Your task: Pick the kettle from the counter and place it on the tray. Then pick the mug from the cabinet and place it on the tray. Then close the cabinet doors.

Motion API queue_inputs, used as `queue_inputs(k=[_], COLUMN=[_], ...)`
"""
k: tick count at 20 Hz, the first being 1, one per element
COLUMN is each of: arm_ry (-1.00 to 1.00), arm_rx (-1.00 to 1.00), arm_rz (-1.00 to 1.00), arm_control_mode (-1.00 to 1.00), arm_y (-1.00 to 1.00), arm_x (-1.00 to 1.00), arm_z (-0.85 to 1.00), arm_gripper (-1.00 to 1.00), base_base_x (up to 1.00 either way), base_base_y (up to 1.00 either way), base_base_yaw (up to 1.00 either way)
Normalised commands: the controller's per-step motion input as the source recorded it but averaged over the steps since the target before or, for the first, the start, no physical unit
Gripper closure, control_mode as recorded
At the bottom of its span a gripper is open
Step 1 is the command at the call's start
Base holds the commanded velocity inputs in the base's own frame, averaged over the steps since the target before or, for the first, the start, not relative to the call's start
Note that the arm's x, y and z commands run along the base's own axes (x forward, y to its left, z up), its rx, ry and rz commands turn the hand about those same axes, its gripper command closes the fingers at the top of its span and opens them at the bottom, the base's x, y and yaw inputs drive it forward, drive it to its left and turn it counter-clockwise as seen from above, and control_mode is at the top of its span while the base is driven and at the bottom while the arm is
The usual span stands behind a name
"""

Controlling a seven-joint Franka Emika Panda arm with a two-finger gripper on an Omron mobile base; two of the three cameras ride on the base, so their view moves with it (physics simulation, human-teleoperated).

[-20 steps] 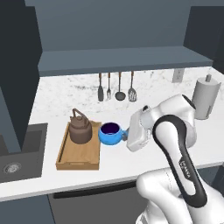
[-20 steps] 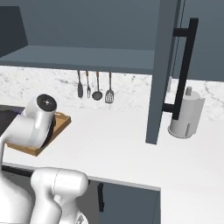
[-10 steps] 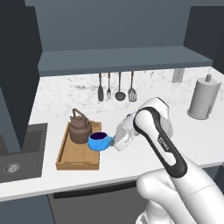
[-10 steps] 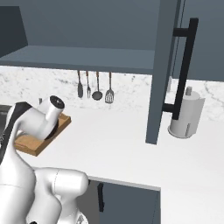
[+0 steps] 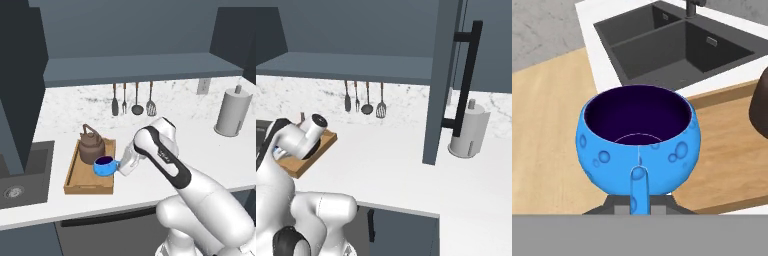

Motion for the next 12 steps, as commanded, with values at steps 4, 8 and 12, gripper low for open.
queue_inputs(k=[4, 8, 12], arm_ry=[0.0, 0.0, 0.0], arm_rx=[-0.07, -0.06, -0.05], arm_rz=[0.0, 0.0, 0.0], arm_control_mode=[-1.0, -1.0, -1.0], arm_y=[0.14, 0.2, 0.23], arm_x=[0.46, 0.43, 0.36], arm_z=[-0.37, -0.29, -0.22], arm_gripper=[1.0, 1.0, 1.0], base_base_x=[0.0, 0.0, 0.0], base_base_y=[0.0, 0.0, 0.0], base_base_yaw=[0.0, 0.0, 0.0])
